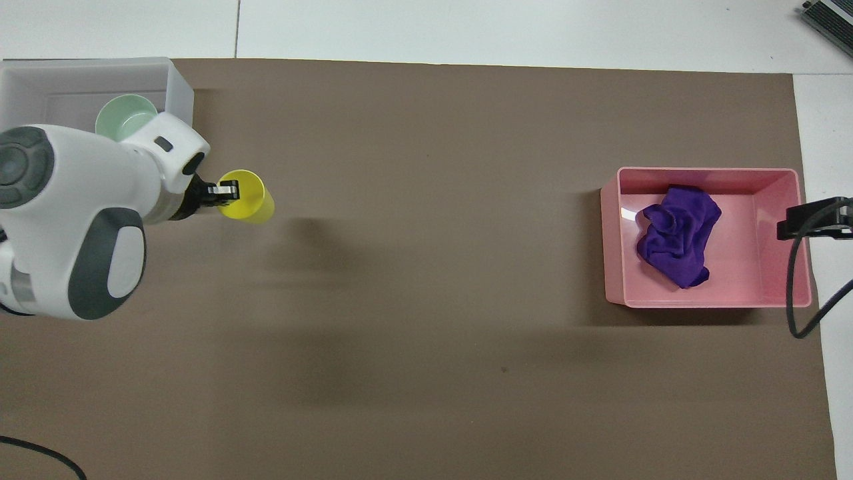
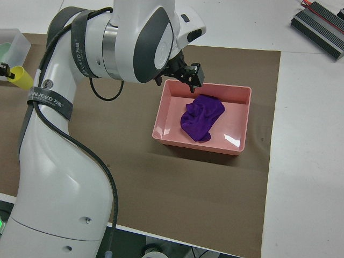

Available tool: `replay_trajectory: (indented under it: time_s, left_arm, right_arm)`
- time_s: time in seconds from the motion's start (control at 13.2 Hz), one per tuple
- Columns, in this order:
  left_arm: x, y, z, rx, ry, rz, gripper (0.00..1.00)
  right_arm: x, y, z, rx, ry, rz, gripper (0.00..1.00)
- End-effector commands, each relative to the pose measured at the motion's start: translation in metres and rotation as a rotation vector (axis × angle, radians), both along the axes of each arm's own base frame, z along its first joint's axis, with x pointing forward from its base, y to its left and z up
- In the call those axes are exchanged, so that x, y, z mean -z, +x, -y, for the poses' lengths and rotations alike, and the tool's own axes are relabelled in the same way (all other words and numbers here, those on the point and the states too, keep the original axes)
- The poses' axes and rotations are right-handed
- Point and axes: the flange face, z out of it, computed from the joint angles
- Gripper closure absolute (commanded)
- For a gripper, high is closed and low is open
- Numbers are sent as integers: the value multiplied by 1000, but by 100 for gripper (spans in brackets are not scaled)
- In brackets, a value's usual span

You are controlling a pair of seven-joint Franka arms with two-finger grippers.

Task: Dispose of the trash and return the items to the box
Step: 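Grasp the yellow cup with the left gripper and carry it to the clear box, then lower the yellow cup into the green bowl and open the left gripper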

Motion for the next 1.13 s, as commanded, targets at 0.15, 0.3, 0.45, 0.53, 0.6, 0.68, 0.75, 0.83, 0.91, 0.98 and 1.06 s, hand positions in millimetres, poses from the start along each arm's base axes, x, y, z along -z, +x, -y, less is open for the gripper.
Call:
replay_trajectory:
  time_s: [0.15,0.3,0.45,0.53,0.6,0.68,0.75,0.83,0.91,0.98,1.06]
  left_arm:
    - [-17,69,-97,-50,49,83,100]
    - [-12,90,-138,-104,48,92,100]
    - [2,117,-163,-136,41,100,100]
    - [7,131,-177,-154,38,110,100]
    - [17,143,-185,-155,40,114,100]
    - [25,151,-203,-153,44,117,100]
    - [35,156,-213,-145,49,118,100]
    - [46,158,-217,-139,50,111,100]
    - [58,158,-218,-129,52,98,100]
    - [64,158,-218,-105,59,100,100]
    - [74,155,-217,-90,60,106,100]
  right_arm:
    - [-3,1,-3,-6,5,31,0]
    - [-3,2,-4,-9,2,32,0]
    - [-3,4,-8,-14,-2,39,0]
    - [-3,4,-8,-15,-3,45,0]
    - [-3,4,-11,-21,-3,45,0]
    - [-3,5,-16,-32,-6,43,0]
    - [-5,5,-14,-32,-7,40,0]
    - [-6,5,-15,-32,-6,36,0]
    - [-11,4,-16,-34,-1,33,0]
    - [-9,2,-16,-34,10,29,0]
    - [-7,1,-16,-33,11,25,0]
